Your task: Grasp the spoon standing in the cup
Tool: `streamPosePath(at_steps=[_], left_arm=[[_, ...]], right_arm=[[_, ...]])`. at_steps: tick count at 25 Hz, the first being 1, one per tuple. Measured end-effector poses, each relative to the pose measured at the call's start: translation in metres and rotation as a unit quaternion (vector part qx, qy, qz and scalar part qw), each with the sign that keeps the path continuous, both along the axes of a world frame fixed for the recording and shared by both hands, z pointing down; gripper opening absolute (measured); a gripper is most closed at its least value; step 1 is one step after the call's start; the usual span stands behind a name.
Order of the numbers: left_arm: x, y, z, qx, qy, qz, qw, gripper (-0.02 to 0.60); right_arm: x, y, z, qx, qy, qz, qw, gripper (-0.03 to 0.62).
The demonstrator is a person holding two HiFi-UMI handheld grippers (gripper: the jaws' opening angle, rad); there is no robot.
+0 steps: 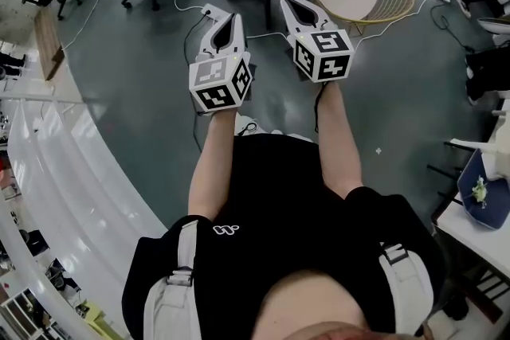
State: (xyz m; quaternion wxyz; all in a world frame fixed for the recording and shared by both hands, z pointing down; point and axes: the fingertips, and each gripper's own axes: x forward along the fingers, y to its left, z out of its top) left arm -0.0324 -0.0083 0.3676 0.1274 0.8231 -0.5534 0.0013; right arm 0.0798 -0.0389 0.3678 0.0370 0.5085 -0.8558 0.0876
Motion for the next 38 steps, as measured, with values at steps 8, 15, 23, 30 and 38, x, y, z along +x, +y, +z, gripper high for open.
streamPosePath(at_steps=[8,15,23,30,38], left_arm=[[-0.015,-0.03,0.007,-0.012,0.003,0.013,0.9998,0.015],[-0.063,-0.07,0.005,-0.032,-0.003,0.022,0.9993,0.015],[-0.123,-0.101,0.029,-0.053,0.008,0.018,0.9984,0.015],[-0.17,-0.134,0.031,-0.055,0.067,0.008,0.9962,0.015],[-0.174,-0.159,0.032,-0.047,0.101,0.019,0.9935,0.015]], right_arm=[[-0.005,-0.032,0.004,-0.009,-0.006,0.028,1.0,0.006],[-0.072,-0.076,0.008,-0.023,-0.035,0.027,0.999,0.006],[-0.109,-0.107,0.038,-0.056,-0.029,0.056,0.996,0.006],[-0.152,-0.127,0.031,-0.062,-0.007,0.044,0.997,0.006],[-0.133,-0.139,0.023,-0.054,0.007,0.08,0.995,0.006]])
